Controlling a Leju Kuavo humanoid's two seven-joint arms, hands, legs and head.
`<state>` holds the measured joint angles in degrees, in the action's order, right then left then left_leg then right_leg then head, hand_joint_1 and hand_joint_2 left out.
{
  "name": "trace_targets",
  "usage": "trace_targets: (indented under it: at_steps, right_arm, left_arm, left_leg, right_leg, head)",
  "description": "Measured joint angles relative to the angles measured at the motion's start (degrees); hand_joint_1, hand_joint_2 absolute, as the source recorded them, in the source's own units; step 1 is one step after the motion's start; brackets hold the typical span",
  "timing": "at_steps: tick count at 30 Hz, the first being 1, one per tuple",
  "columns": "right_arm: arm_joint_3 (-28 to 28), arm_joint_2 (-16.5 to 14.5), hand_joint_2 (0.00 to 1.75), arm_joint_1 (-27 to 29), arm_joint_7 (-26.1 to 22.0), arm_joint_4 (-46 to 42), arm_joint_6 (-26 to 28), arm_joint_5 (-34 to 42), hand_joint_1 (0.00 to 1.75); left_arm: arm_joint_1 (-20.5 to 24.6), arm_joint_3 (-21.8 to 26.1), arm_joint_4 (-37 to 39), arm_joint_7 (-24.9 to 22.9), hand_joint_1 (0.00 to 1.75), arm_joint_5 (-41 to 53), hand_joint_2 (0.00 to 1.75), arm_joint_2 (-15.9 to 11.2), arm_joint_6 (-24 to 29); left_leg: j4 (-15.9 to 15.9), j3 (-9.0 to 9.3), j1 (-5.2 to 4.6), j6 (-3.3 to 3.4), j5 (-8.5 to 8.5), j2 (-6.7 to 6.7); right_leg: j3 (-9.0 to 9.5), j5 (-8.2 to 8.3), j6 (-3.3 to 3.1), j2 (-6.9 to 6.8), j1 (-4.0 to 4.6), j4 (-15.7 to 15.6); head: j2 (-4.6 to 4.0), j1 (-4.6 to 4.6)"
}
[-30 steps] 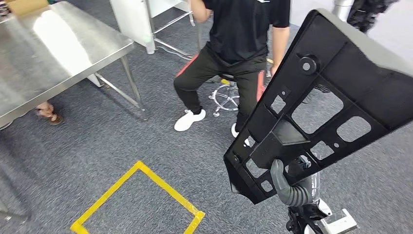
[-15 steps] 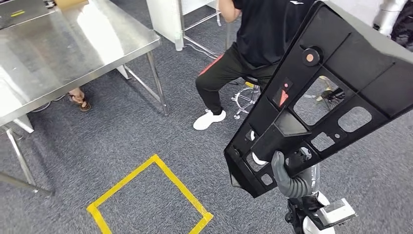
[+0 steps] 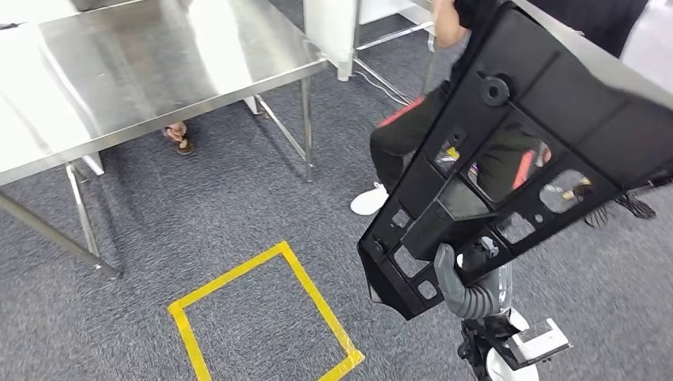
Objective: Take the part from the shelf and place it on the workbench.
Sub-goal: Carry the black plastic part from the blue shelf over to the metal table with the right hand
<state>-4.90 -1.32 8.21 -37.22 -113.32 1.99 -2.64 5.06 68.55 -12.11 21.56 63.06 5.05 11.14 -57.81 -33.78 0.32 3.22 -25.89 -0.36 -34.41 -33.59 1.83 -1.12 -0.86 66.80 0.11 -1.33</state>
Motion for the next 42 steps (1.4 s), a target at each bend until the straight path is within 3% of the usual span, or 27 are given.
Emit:
trace_targets:
  at_steps: [2,3,4,6,8,9,11,12,13,15,16,18,19,20,22,23,25,27,29,31,33,34,35,37,38,40,42]
  right_arm:
    - [0.0,0.3,1.75,0.0,0.0,0.2,0.1,0.0,1.75]
    - [0.0,0.4,1.75,0.1,0.0,0.4,0.1,0.0,1.75]
    - [0.0,0.5,1.75,0.0,0.0,0.4,0.1,0.1,1.75]
    - [0.0,0.6,1.75,0.0,0.0,0.5,0.1,0.1,1.75]
    - [-0.1,0.6,1.75,-0.1,0.0,0.5,0.1,0.1,1.75]
    - [-0.1,0.7,1.75,-0.1,0.0,0.6,0.1,0.1,1.75]
    - [-0.3,0.7,1.75,-0.2,0.1,0.6,0.3,0.3,1.75]
    - [-0.5,0.8,1.75,-0.3,0.1,0.7,0.5,0.4,1.75]
    - [-0.7,0.8,1.75,-0.5,0.2,0.7,0.7,0.6,1.75]
    - [-1.1,0.9,1.75,-0.6,0.2,0.7,0.9,0.8,1.75]
    - [-1.2,0.9,1.75,-0.6,0.2,0.7,1.0,0.9,1.75]
    - [-1.4,1.0,1.75,-0.6,0.2,0.9,1.1,0.9,1.75]
    - [-1.5,1.1,1.75,-0.7,0.2,1.0,1.2,1.0,1.75]
    - [-1.6,1.1,1.75,-0.8,0.3,1.1,1.3,1.0,1.75]
    - [-1.8,1.2,1.75,-1.2,0.4,1.4,1.5,1.2,1.75]
    - [-1.9,1.2,1.75,-1.3,0.4,1.4,1.6,1.3,1.75]
    - [-2.1,1.2,1.75,-1.7,0.5,1.5,2.0,1.5,1.75]
    - [-2.3,1.3,1.75,-2.0,0.6,1.5,2.4,1.4,1.75]
    - [-2.3,1.3,1.75,-2.1,0.5,1.5,2.9,1.1,1.75]
    - [-2.1,1.4,1.75,-2.0,0.5,1.6,3.5,0.6,1.75]
    - [-1.7,1.5,1.75,-1.7,0.5,1.6,3.9,0.3,1.75]
    - [-1.4,1.5,1.75,-1.6,0.5,1.7,4.0,0.3,1.75]
    - [-1.2,1.5,1.75,-1.5,0.5,1.7,4.1,0.3,1.75]
    - [-0.9,1.5,1.75,-1.5,0.6,1.6,4.1,0.3,1.75]
    - [-0.8,1.5,1.75,-1.5,0.6,1.6,4.1,0.3,1.75]
    - [-0.8,1.4,1.75,-1.5,0.6,1.6,4.1,0.3,1.75]
    - [-0.8,1.4,1.75,-1.5,0.6,1.6,4.1,0.3,1.75]
  left_arm:
    - [0.0,0.0,0.0,0.0,0.00,0.0,1.75,0.0,0.0]
    - [0.0,0.0,0.0,0.0,0.00,0.0,1.75,0.0,0.0]
    - [0.0,0.0,0.0,0.0,0.00,0.0,1.75,0.1,0.0]
    - [0.0,0.0,0.1,0.0,0.00,0.0,1.75,0.2,0.0]
    - [0.0,0.0,0.1,-0.1,0.00,0.0,1.75,0.2,0.0]
    - [-0.1,0.0,0.1,-0.1,0.00,0.0,1.75,0.2,0.0]
    - [-0.2,0.0,0.1,-0.1,0.00,0.0,1.75,0.1,0.1]
    - [-0.3,0.0,0.1,-0.1,0.00,0.0,1.75,0.1,0.2]
    - [-0.3,0.0,0.1,-0.2,0.00,0.0,1.75,0.1,0.3]
    - [-0.2,0.1,0.2,-0.5,0.00,-0.1,1.75,0.0,0.6]
    - [-0.2,0.1,0.2,-0.6,0.00,-0.2,1.75,0.0,0.7]
    - [-0.1,0.1,0.2,-0.9,0.00,-0.2,1.75,0.0,1.1]
    - [-0.2,0.1,0.2,-1.0,0.00,-0.2,1.75,0.0,1.3]
    - [-0.2,0.1,0.2,-1.1,0.00,-0.2,1.75,0.0,1.4]
    - [-0.1,0.1,0.3,-1.2,0.00,-0.2,1.75,0.0,1.7]
    - [-0.1,0.1,0.3,-1.1,0.00,-0.2,1.75,0.0,1.8]
    - [0.0,0.1,0.3,-0.7,0.00,-0.2,1.75,0.2,1.8]
    - [0.0,0.1,0.3,0.4,0.00,-0.1,1.75,0.3,1.2]
    - [-0.1,0.0,0.3,1.6,0.00,0.4,1.75,0.6,0.4]
    - [-0.1,-0.1,0.3,2.4,0.00,1.1,1.75,0.8,0.2]
    - [-0.1,-0.3,0.3,3.0,0.00,1.5,1.75,0.9,0.2]
    - [-0.1,-0.4,0.3,3.2,0.00,1.6,1.75,1.0,0.2]
    - [-0.1,-0.4,0.3,3.3,0.00,1.7,1.75,1.0,0.1]
    - [-0.1,-0.5,0.3,3.3,0.00,1.7,1.75,1.2,0.0]
    - [-0.1,-0.5,0.3,3.3,0.00,1.7,1.75,1.2,0.0]
    - [-0.1,-0.5,0.3,3.3,0.00,1.7,1.75,1.2,0.0]
    - [-0.1,-0.5,0.3,3.3,0.00,1.7,1.75,1.1,0.0]
  left_leg:
    - [0.0,-0.07,-0.05,0.10,0.00,-1.51]
    - [-0.1,-0.05,-0.07,0.10,0.00,-2.34]
    - [-0.1,0.02,-0.08,0.08,0.00,-3.16]
    - [-0.1,0.19,-0.05,-0.10,-0.04,-4.72]
    - [-0.3,0.10,-0.20,-0.61,-0.13,-6.00]
    - [-0.3,-0.08,-0.25,-0.91,-0.10,-6.45]
    - [-0.3,-0.41,-0.14,-1.49,-0.04,-7.10]
    - [-0.5,-0.58,-0.10,-1.75,-0.21,-6.56]
    - [-1.6,-1.10,-0.10,-2.01,-0.98,-5.16]
    - [-7.1,-3.67,-0.09,-2.50,-4.03,-1.51]
    - [-11.1,-5.66,0.00,-2.70,-5.90,-0.35]
    - [-16.5,-8.62,0.24,-2.93,-7.50,0.15]
    - [-16.4,-8.75,0.33,-2.96,-6.79,0.24]
    - [-14.2,-7.67,0.38,-2.91,-5.17,0.48]
    - [-6.6,-3.66,0.28,-2.64,-1.70,2.16]
    - [-3.5,-2.00,0.13,-2.43,-0.75,3.09]
    - [-0.9,-0.75,-0.30,-2.01,-0.49,3.87]
    - [-0.6,-0.75,-0.41,-1.39,-0.28,2.60]
    - [-0.1,-0.42,-0.25,-0.62,0.12,1.62]
    - [0.1,-0.28,-0.13,-0.10,0.32,0.81]
    - [0.1,-0.34,-0.14,0.07,0.31,-0.13]
    - [0.1,-0.33,-0.14,0.06,0.29,-0.58]
    - [0.0,-0.27,-0.13,0.02,0.26,-0.98]
    - [0.0,-0.08,-0.13,-0.20,0.15,-1.62]
    - [-0.1,-0.01,-0.25,-0.43,0.01,-1.89]
    - [-0.3,-0.02,-0.55,-0.60,-0.30,-2.12]
    - [-0.4,-0.08,-0.62,-0.12,-0.38,-2.05]
  right_leg:
    - [-3.80,-2.25,0.02,0.76,-0.03,6.9]
    - [-4.42,-2.01,0.36,0.85,-0.02,7.7]
    - [-3.80,-0.79,0.84,0.97,-0.03,5.9]
    - [-0.24,2.95,1.67,2.23,-0.31,-2.3]
    - [2.34,5.31,1.42,3.61,-0.46,-8.1]
    - [2.64,5.61,1.04,3.87,-0.38,-8.9]
    - [2.71,5.85,0.30,3.00,-0.36,-9.0]
    - [2.80,5.94,0.00,2.54,-0.47,-9.0]
    - [2.93,5.99,-0.47,2.01,-0.62,-9.2]
    - [3.14,5.92,-1.29,0.88,-0.57,-9.3]
    - [3.19,5.82,-1.62,0.21,-0.46,-9.3]
    - [3.24,5.69,-1.81,-1.11,-0.33,-9.2]
    - [3.29,5.61,-1.81,-1.76,-0.31,-9.2]
    - [3.39,5.52,-1.80,-2.37,-0.30,-9.2]
    - [3.71,5.26,-1.56,-3.43,-0.17,-9.2]
    - [3.85,5.08,-1.32,-3.89,0.04,-9.2]
    - [4.10,4.78,-0.67,-4.83,0.46,-9.3]
    - [4.28,4.55,0.05,-5.50,0.63,-9.4]
    - [3.58,3.27,0.44,-3.43,0.51,-7.3]
    - [0.41,0.23,0.22,-0.32,0.20,-0.7]
    - [-3.45,-2.11,0.30,0.65,0.11,6.3]
    - [-4.22,-2.01,0.68,0.74,0.10,7.3]
    - [-3.83,-0.95,1.22,0.78,0.09,5.9]
    - [-0.45,2.66,2.17,0.88,-0.11,-2.0]
    - [1.12,4.21,2.20,0.94,-0.11,-5.7]
    - [2.64,5.67,1.46,1.06,-0.23,-9.2]
    - [2.78,5.98,0.79,1.09,-0.25,-9.3]
  head:
    - [0.00,-0.10]
    - [0.00,-0.10]
    - [0.00,-0.10]
    - [0.00,-0.13]
    - [0.00,-0.14]
    - [0.00,-0.13]
    - [0.00,-0.10]
    - [0.00,-0.09]
    - [0.00,0.04]
    - [0.00,0.32]
    - [0.00,0.45]
    - [0.00,0.46]
    - [0.00,0.45]
    - [0.00,0.46]
    - [0.00,0.46]
    - [0.00,0.41]
    - [0.00,0.35]
    - [0.00,0.33]
    - [0.00,0.26]
    - [0.00,0.10]
    - [0.00,0.00]
    - [0.00,-0.01]
    - [0.00,-0.02]
    - [0.00,-0.03]
    - [0.00,-0.03]
    - [0.00,0.02]
    - [0.00,0.12]
